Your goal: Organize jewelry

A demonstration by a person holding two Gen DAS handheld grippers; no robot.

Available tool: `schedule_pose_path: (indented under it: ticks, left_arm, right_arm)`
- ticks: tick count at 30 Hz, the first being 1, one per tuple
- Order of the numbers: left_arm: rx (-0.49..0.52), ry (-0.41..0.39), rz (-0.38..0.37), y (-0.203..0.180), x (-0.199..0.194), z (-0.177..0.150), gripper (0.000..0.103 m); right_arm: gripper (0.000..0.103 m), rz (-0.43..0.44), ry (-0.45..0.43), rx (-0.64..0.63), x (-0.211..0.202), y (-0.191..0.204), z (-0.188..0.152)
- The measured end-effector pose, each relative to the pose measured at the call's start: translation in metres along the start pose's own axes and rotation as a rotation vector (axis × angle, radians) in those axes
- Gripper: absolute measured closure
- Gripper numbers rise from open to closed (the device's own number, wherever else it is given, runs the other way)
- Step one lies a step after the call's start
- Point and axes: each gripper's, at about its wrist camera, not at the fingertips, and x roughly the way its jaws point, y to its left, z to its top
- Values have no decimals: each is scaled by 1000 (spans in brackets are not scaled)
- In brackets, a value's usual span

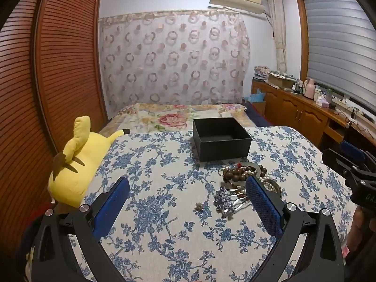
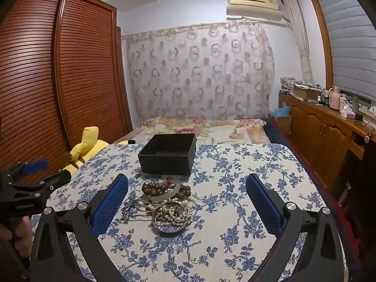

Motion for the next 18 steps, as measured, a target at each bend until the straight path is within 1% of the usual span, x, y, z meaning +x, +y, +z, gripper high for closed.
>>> schedule_pose_path:
  ticks: [18]
  left_arm:
    - [-2,-8,0,1,-3,4,7]
  right_arm:
    - [2,4,-6,5,-2,1,1]
